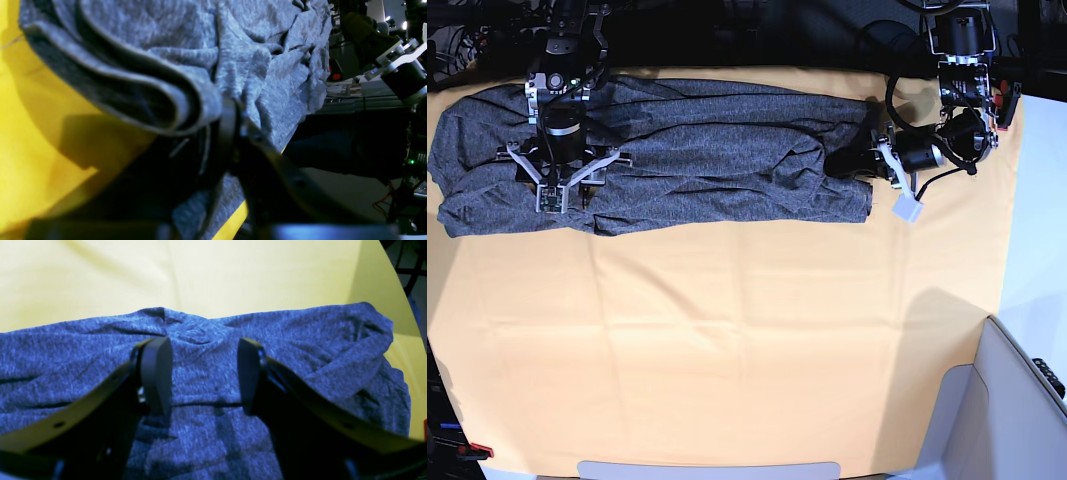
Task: Fold the T-shirt properly
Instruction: 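Lift the hem end with the left gripper and fold it toward the right gripper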
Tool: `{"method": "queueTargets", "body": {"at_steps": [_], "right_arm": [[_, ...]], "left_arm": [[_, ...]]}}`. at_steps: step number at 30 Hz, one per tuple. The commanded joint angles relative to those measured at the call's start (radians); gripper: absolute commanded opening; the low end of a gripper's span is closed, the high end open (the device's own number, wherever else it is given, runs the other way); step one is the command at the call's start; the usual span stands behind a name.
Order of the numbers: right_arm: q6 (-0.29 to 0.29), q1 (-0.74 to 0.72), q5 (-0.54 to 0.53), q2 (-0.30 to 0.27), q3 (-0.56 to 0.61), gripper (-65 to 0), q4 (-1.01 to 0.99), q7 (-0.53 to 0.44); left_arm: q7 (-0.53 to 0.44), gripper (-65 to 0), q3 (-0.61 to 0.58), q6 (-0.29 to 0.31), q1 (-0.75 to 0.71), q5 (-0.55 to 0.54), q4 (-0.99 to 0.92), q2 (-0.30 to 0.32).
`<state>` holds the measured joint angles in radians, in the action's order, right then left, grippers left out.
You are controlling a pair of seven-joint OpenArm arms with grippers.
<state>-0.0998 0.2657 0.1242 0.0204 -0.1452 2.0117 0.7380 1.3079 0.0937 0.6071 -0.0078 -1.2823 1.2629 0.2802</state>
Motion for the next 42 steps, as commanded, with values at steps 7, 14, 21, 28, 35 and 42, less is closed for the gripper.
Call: {"method": "queueTargets", "body": {"at_steps": [7,14,21,28,35,42], "right_arm": [[0.01,-0.009,-0.001,0.0,-0.004,-33.7,0.017,-0.022],[0.01,-0.015,0.001,0.0,-0.118,-33.7,0.021,-0.024],[0.01,-0.016,0.001,0.0,-0.267,-33.7,0.021,-0.024],[0.01,-0.01,0.001,0.0,-0.403,-33.7,0.021,-0.024],[0.007,-0.01,0.001,0.0,-0.472,-33.7,0.021,-0.024],[0.007,-0.01,0.001,0.0,-0.486,-33.7,0.021,-0.022]], "left_arm": [[0.02,-64.1,-0.01,-0.02,-0.007,0.019,0.099,-0.003],[0.023,-64.1,-0.012,-0.028,-0.017,0.02,0.232,-0.019],[0.02,-64.1,-0.124,-0.066,0.021,0.019,0.232,-0.063],[0.02,-64.1,-0.225,-0.095,0.064,0.02,0.232,-0.155],[0.011,-64.0,-0.351,-0.128,0.153,0.019,0.232,-0.194],[0.009,-63.8,-0.446,-0.128,0.216,0.02,0.229,-0.224]]}}
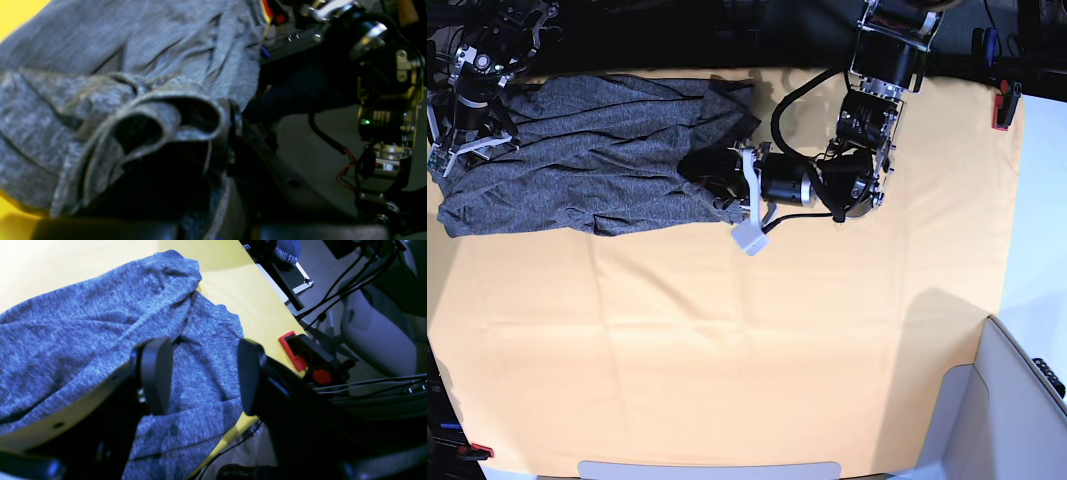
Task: Fold the T-shirt properly
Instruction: 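Lift the hem end with the left gripper and fold it toward the right gripper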
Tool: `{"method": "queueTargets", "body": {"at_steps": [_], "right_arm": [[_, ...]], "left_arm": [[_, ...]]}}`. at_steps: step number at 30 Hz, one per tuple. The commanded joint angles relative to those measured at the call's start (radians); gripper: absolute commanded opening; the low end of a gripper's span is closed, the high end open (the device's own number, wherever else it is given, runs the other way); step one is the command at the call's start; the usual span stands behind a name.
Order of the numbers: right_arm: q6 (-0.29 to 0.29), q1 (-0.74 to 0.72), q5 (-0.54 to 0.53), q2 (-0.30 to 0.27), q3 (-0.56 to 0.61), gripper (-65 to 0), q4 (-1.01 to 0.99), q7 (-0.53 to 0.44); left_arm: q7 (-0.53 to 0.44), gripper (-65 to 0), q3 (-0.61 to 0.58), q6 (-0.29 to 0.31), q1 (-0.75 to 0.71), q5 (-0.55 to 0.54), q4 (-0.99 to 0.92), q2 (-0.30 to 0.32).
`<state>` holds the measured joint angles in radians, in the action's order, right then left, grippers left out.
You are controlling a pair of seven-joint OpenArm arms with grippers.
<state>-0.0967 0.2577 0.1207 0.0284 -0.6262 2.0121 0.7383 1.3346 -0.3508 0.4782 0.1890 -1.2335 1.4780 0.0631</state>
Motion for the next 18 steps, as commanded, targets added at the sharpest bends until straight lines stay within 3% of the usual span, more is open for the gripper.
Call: {"method": "queueTargets", "body": {"at_steps": [1,13,18], "right_arm": [[0.004,-0.002,0.004,-0.008,-0.005,-33.7,0.02,-0.023],[0.004,0.007,0.004,-0.008,-0.004,-33.7,0.019,-0.023],[0.004,0.012,0.004,0.0,-0.001,-33.6,0.017,-0.024]], "left_arm": [[-0.019,-63.8,-0.011,0.001,0.027,-0.027,0.014,-0.016],[-0.106,-63.7,-0.178,0.0,0.108,-0.027,-0.061,-0.07],[-0.188,-63.7,-0.264,0.003,0.152,-0.027,-0.129,-0.081]]}}
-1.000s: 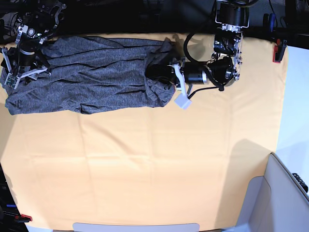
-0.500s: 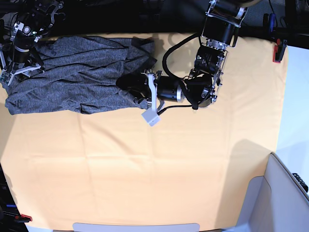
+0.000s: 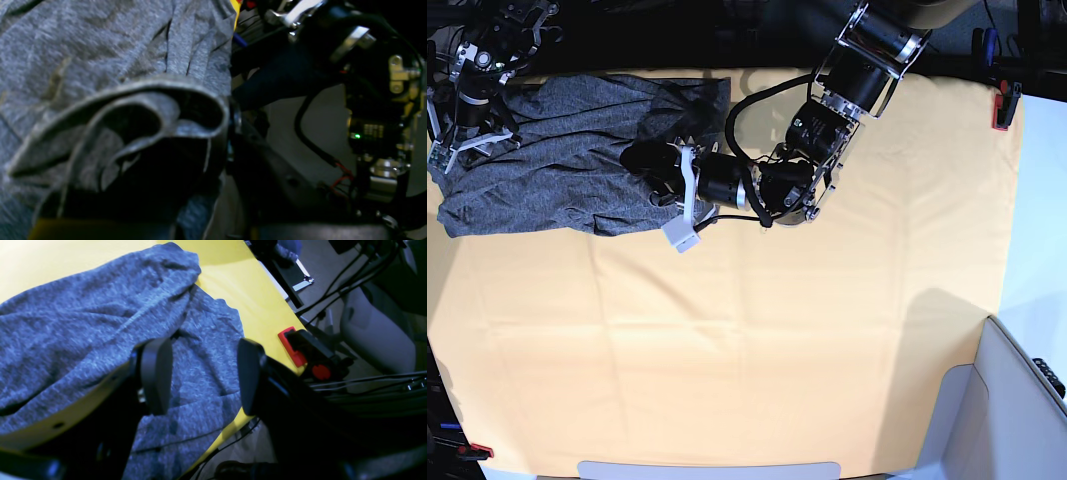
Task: Fold the T-shirt properly
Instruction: 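Lift the hem end with the left gripper and fold it toward the right gripper, then open the left gripper on the folded end and withdraw it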
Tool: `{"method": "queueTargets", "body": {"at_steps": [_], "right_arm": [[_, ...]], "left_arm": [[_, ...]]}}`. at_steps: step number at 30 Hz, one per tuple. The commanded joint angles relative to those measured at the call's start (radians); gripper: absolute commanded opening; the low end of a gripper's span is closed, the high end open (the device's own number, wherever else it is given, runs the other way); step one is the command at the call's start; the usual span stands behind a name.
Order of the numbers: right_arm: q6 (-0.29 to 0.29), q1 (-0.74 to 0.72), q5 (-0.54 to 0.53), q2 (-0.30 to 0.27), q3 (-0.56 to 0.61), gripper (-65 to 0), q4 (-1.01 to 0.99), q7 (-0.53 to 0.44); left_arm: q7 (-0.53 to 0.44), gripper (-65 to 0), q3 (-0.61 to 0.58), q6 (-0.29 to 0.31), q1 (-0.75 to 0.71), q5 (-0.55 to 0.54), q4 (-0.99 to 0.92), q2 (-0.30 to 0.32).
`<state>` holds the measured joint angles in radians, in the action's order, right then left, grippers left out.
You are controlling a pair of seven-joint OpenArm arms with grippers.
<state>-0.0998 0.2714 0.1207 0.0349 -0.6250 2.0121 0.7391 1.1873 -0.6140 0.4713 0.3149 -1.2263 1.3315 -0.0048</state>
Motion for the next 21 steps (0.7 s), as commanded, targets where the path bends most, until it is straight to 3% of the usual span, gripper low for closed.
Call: {"method": "queueTargets", "body": {"at_steps": [1,12,21], "right_arm": [[0.007,-0.001,0.004,0.006,-0.005,-33.6,0.017,-0.026],[0.005,-0.001,0.004,0.026,0.0,-33.6,0.016,-0.028],[0.005,-0.001,0.004,0.027,0.001,-33.6,0.014,-0.026]], "left_arm": [[-0.054,-63.7,-0.02,0.01,0.037,-0.034,0.012,-0.013],[-0.093,-63.1,-0.076,0.011,0.086,-0.034,-0.059,-0.028],[-0.111,-50.6,-0.077,0.014,0.088,-0.034,-0.059,-0.028]]}}
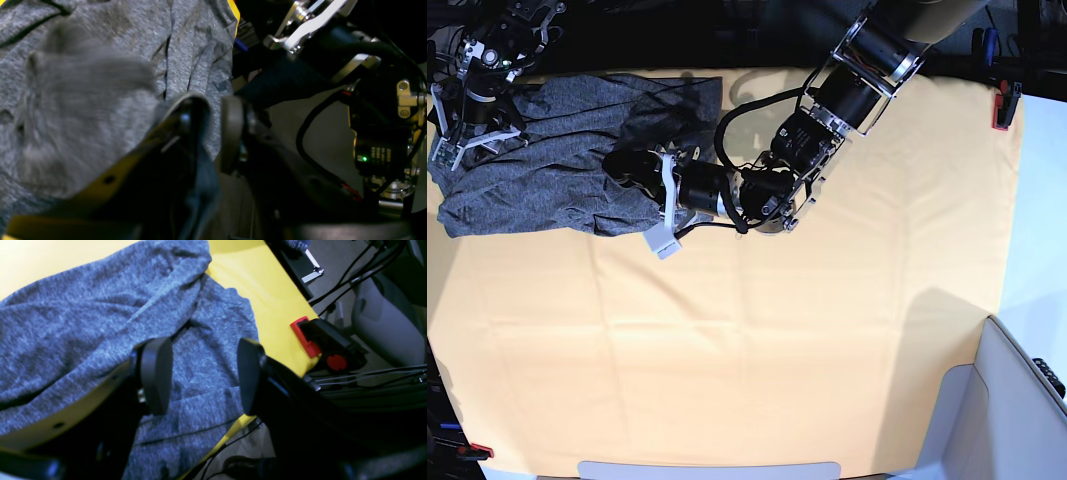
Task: Fold the T-shirt properly
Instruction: 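Open the left gripper on the folded end and withdraw it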
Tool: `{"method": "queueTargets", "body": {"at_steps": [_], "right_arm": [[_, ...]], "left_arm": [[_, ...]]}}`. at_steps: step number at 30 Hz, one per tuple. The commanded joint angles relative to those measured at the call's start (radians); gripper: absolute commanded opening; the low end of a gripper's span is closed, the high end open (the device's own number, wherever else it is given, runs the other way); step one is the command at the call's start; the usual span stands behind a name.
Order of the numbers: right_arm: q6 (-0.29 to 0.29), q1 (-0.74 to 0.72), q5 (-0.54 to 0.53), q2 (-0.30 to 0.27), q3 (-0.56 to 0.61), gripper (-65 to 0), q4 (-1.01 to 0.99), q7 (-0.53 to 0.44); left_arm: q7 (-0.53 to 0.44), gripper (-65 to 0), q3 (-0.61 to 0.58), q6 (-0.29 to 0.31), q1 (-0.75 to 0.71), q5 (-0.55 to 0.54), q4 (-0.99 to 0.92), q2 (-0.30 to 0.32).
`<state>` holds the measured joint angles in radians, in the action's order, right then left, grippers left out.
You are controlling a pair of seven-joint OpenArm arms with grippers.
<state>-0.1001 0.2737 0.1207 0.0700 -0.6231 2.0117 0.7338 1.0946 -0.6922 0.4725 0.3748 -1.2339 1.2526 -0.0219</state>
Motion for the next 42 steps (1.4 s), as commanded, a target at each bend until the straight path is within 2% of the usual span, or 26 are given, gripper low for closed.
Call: {"method": "queueTargets", "body": {"at_steps": [1,6,11,15,18,21,24,28,33,38,42], "right_arm": [[0.006,-0.003,0.004,-0.008,-0.001,-33.6,0.014,-0.021],[0.006,-0.003,0.004,-0.008,-0.001,-33.6,0.014,-0.021],[0.006,-0.003,0.004,-0.008,-0.001,-33.6,0.014,-0.024],[0.006,-0.004,0.004,-0.008,-0.001,-33.6,0.013,-0.024],[0.004,-0.004,0.004,-0.008,-0.001,-33.6,0.013,-0.024],[0.004,-0.004,0.004,-0.008,-0.001,-33.6,0.013,-0.024],[0.004,-0.007,0.004,-0.008,-0.001,-33.6,0.013,-0.024],[0.003,-0.007,0.004,-0.008,0.015,-33.6,0.013,-0.024],[0.003,0.002,-0.006,-0.016,0.156,-33.7,0.042,-0.027],[0.003,0.012,-0.006,-0.016,0.355,-33.9,0.047,-0.027],[0.003,0.014,-0.005,-0.016,0.51,-34.7,0.048,-0.027]], "left_arm": [[-0.018,-49.1,0.001,0.013,0.028,-0.027,0.02,-0.013],[-0.015,-44.8,0.001,0.073,0.028,-0.027,0.02,-0.013],[-0.011,-44.8,0.007,0.073,0.03,-0.03,0.029,-0.005],[-0.003,-45.3,0.007,0.056,0.042,-0.031,0.106,0.064],[0.014,-54.8,0.007,-0.03,0.042,-0.027,0.192,0.138],[0.014,-65.0,0.009,-0.148,0.036,-0.03,0.258,0.202],[0.011,-64.3,0.007,-0.228,0.003,-0.028,0.307,0.247],[0.011,-64.5,0.009,-0.284,-0.049,-0.027,0.342,0.257],[0.009,-64.5,0.009,-0.304,-0.087,-0.011,0.339,0.257],[0.009,-64.5,0.007,-0.304,-0.124,0.084,0.342,0.259],[0.008,-64.5,0.009,-0.304,-0.155,0.151,0.345,0.284]]}}
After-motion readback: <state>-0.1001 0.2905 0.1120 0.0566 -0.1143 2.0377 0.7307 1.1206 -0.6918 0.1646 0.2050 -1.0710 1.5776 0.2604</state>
